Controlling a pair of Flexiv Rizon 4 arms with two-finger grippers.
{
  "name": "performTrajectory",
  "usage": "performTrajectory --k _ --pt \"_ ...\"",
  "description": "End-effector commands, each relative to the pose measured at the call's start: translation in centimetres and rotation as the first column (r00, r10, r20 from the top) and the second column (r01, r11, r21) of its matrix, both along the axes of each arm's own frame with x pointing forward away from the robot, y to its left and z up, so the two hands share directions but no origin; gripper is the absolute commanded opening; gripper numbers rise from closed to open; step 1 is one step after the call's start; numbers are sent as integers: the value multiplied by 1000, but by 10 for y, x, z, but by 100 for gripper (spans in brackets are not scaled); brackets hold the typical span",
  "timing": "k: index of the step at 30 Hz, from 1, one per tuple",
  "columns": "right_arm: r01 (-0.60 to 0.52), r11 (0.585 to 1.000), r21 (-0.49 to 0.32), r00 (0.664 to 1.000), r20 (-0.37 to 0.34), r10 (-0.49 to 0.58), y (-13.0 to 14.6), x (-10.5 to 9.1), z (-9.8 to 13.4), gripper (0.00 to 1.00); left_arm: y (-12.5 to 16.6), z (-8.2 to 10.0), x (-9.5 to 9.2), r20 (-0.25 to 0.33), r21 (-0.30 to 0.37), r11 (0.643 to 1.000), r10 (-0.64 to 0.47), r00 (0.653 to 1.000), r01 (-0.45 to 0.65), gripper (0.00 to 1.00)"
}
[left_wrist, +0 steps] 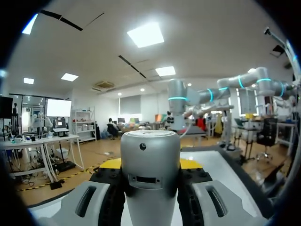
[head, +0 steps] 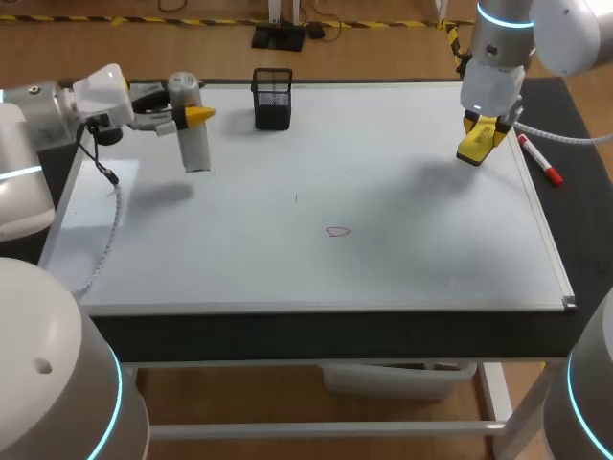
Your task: Pick up the inspection probe, press it on each red-marked spot on the whiteboard one by one, put down the probe, pick up the eraser, and wipe off all the red marks.
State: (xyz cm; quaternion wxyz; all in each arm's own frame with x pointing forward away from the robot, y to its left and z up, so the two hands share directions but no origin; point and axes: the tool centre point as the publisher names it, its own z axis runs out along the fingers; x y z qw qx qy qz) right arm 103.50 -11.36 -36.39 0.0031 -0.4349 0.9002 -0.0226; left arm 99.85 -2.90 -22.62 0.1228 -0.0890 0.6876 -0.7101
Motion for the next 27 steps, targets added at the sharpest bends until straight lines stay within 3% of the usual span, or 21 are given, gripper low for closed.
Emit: performTrajectory --k 1,9,18,27 --pt "-2 1000 -3 1000 -1 2 0 1 1 0 -14 1 -20 -7 -2 999 -39 999 39 0" --pt "-2 1000 -3 1000 -1 2 0 1 1 0 -54 0 -59 -5 -18 984 -177 984 177 0" --pt "-2 1000 -3 1000 -1 2 0 1 1 0 -96 -2 -89 -10 -35 953 -303 953 302 0" --pt "-2 1000 -3 1000 -1 2 0 1 1 0 -133 -17 -102 -45 -41 930 -366 930 364 0"
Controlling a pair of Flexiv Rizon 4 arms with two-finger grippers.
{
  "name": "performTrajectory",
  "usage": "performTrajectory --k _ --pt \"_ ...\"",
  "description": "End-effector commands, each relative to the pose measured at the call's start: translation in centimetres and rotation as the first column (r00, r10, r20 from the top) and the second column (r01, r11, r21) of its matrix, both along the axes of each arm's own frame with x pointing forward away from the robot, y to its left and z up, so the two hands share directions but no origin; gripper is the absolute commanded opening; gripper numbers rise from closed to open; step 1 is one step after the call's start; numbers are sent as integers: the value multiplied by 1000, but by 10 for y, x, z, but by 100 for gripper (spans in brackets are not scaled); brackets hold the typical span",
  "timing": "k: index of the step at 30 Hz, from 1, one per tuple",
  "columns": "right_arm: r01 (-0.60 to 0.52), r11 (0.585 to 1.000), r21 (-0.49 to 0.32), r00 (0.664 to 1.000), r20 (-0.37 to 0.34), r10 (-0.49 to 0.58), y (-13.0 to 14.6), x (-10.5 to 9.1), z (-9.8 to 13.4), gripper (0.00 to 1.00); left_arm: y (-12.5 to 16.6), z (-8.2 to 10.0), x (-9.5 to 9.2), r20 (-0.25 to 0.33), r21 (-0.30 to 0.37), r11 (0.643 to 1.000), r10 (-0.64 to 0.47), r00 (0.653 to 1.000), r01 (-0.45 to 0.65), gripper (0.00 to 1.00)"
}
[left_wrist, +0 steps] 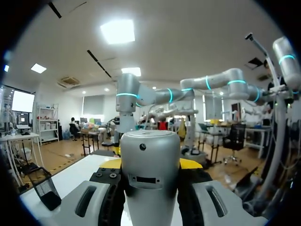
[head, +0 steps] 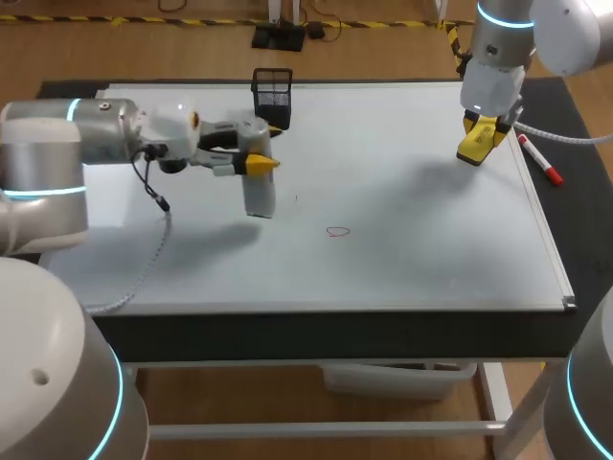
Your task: Pick up the inspection probe, press it on each red-marked spot on the whiteboard one by one, put down the probe, pick up the eraser, and wipe off all the red marks.
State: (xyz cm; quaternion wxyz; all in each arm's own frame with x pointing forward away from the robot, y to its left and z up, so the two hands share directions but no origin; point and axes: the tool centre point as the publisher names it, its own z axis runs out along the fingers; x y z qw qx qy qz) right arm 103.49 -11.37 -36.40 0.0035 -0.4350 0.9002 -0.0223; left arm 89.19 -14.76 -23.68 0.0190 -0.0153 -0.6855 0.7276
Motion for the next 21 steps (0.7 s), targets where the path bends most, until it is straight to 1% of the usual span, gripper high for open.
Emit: performTrajectory --k 1,5,11,21 --pt "-1 1000 -4 1000 -2 1 0 1 1 0 -18 -7 3 -12 -4 1000 -30 999 30 0" --pt "-1 1000 -4 1000 -2 1 0 1 1 0 -32 -11 -1 -30 -14 999 -53 998 52 0" --pt "-1 1000 -4 1000 -2 1 0 1 1 0 -51 -10 -4 -37 -30 996 -81 996 80 0" --pt "-1 1000 -4 1000 -2 1 0 1 1 0 -75 -16 -12 -52 -23 992 -129 990 127 0"
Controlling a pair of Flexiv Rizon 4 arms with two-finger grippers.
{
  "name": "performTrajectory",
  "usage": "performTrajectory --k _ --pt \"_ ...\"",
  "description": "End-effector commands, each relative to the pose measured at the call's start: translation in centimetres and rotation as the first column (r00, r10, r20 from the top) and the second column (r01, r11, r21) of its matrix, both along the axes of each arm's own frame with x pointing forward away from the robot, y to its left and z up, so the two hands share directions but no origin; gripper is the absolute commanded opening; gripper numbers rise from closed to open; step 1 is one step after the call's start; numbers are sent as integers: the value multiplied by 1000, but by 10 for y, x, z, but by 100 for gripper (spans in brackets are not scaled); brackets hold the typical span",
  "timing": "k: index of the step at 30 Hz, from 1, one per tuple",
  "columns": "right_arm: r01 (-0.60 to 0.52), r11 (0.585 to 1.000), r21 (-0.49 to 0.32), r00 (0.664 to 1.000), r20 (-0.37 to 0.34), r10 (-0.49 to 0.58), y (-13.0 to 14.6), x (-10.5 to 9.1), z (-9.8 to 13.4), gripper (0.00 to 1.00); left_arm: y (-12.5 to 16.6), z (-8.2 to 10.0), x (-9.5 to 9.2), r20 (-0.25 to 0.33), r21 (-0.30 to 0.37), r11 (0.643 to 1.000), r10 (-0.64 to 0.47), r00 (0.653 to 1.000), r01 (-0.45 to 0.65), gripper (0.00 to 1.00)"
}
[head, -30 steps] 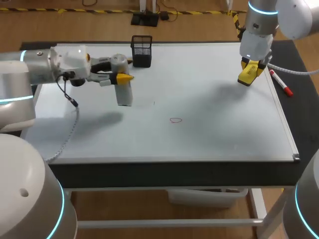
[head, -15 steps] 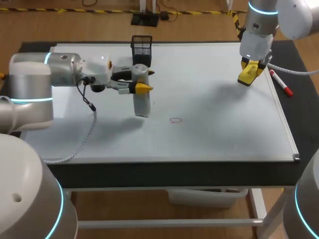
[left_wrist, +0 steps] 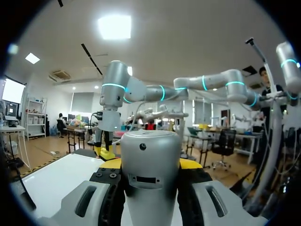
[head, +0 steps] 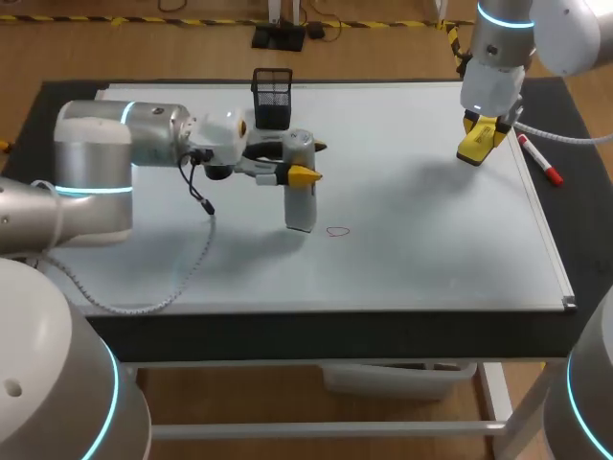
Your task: Pick up the inspection probe, press it on each red-marked spot on the whiteboard one by one, put down the probe, pick up the eraser, and wipe off all the red marks.
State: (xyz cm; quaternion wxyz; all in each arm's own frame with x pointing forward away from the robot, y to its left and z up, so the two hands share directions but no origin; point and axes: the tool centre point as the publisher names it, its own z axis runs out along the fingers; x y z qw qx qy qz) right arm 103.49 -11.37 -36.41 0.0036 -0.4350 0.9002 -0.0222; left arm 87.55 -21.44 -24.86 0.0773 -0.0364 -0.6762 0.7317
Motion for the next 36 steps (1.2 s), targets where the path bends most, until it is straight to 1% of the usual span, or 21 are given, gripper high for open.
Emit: performTrajectory --k 1,5,13,20,36 --pt "-1 1000 -4 1000 -2 1 0 1 1 0 -10 -5 5 -4 0 1000 -16 1000 16 0" --pt "-1 1000 -4 1000 -2 1 0 1 1 0 -19 -7 4 -15 2 1000 -26 1000 26 0" --pt "-1 1000 -4 1000 -2 1 0 1 1 0 -38 -9 0 -17 -13 999 -52 998 52 0" --pt "-1 1000 -4 1000 -2 1 0 1 1 0 -46 -12 0 -18 -25 998 -63 998 62 0" --pt "-1 1000 -4 1000 -2 1 0 1 1 0 -58 -22 3 -17 -20 997 -75 997 75 0"
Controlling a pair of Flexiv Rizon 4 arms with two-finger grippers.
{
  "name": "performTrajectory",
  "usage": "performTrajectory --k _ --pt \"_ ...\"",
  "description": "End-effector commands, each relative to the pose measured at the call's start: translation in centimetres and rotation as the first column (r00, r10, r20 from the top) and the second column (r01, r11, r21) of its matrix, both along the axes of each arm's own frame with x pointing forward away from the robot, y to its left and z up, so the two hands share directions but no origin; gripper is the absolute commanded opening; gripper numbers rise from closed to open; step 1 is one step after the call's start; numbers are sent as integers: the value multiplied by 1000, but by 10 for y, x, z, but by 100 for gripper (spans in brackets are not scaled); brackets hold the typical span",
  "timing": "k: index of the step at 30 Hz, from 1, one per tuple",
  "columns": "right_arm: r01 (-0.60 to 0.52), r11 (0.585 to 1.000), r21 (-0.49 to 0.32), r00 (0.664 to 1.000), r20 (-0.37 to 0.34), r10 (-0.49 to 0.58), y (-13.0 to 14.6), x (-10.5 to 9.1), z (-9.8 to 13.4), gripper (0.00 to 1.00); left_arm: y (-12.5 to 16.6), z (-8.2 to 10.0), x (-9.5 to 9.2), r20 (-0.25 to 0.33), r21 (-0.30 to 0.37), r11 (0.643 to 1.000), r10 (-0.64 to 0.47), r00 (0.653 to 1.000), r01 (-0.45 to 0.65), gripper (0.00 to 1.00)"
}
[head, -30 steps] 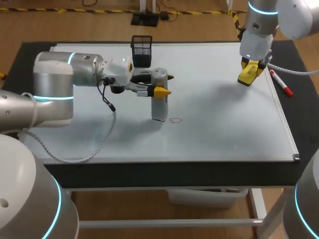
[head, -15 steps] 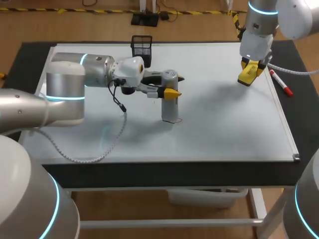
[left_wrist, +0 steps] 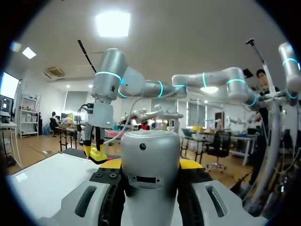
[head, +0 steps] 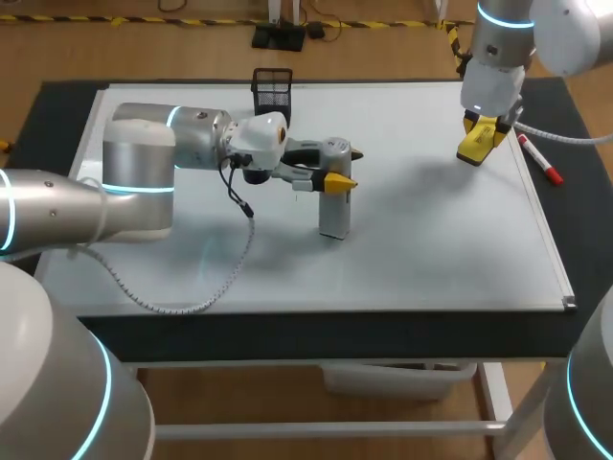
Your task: Pick up the inspection probe, press it on each red-marked spot on the whiteboard one by one, put down the probe, pick up the eraser, and wipe off all the red marks.
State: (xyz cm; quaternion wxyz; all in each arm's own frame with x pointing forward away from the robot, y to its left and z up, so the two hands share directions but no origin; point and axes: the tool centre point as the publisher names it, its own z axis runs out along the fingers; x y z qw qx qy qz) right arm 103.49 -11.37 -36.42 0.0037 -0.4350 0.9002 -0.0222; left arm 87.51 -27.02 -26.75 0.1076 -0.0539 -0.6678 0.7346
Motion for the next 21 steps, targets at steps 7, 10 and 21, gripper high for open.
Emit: performTrajectory --k 7,10,21 --pt "-1 1000 -5 1000 -2 1 0 1 1 0 -4 -5 4 4 2 1000 -6 1000 6 0" --pt "-1 1000 -5 1000 -2 1 0 1 1 0 -4 -5 5 16 -5 1000 -3 1000 3 0" --pt "-1 1000 -5 1000 -2 1 0 1 1 0 -4 -9 5 13 6 1000 -1 1000 1 0"
